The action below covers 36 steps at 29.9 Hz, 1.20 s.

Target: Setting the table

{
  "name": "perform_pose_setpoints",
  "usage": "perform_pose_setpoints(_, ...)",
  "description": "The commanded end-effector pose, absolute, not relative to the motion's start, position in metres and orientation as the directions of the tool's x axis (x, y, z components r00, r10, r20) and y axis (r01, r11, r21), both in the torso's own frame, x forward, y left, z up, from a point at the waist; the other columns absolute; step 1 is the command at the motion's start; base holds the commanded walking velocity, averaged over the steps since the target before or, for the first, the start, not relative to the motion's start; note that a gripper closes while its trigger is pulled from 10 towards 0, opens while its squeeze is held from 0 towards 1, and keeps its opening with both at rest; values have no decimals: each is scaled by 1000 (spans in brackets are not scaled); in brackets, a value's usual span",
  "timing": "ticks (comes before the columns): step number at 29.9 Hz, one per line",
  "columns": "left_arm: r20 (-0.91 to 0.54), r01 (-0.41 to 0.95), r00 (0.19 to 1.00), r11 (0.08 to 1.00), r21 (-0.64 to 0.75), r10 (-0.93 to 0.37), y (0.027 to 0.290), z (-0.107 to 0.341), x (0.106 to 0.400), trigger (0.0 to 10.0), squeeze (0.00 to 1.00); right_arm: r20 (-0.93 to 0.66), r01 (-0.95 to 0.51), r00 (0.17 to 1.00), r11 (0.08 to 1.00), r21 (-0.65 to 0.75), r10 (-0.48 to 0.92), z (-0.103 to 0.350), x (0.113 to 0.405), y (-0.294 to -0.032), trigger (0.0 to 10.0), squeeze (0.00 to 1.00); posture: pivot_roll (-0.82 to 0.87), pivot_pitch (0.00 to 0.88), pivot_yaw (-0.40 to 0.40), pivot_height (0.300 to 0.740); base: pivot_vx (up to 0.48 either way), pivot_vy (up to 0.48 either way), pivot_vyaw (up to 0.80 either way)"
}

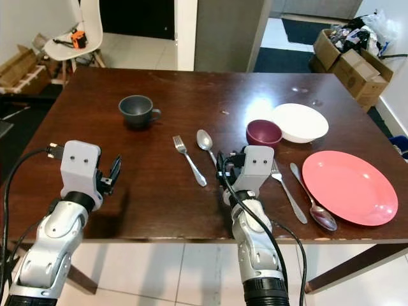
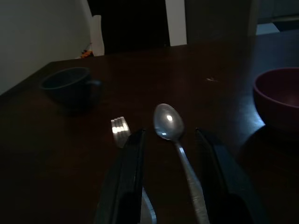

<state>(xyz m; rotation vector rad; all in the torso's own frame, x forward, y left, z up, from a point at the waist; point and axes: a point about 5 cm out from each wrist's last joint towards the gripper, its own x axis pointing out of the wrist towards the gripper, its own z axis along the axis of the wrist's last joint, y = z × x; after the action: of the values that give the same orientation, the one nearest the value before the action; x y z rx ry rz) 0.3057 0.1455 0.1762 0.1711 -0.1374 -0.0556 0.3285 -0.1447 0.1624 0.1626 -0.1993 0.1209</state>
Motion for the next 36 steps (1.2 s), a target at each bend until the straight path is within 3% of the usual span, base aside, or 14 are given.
perform_pose_setpoints(1,120,42,991,985,165,-63,146,173,305,10000,0,195,-137,975,980,147,107,160,326,-144,10000,0,31,27,43,740,0,0,0)
perform_pose_setpoints(19,105,46,992,983,176,-65,146,170,305,10000,0,189,-138,976,980,146,109,158,326,-144,10000,0,31,29,42,740,0,0,0)
perform_pose_setpoints(26,-19,45,999,977,209,-42,167,150,304,10000,0,93,-173,983,970,173,158,139,328,-139,10000,0,35,37,45,740,0,0,0)
perform_pose_setpoints(30,-56,45,998,949,312,-28,189,150,306,10000,0,51,-210,978,966,149,205,134,339,-134,10000,0,78,68,50,740,0,0,0)
perform_pose_setpoints(36,-1,106,994,945,309,-111,185,179,312,10000,0,34,-219,975,973,67,218,151,372,-139,10000,0,111,87,65,740,0,0,0)
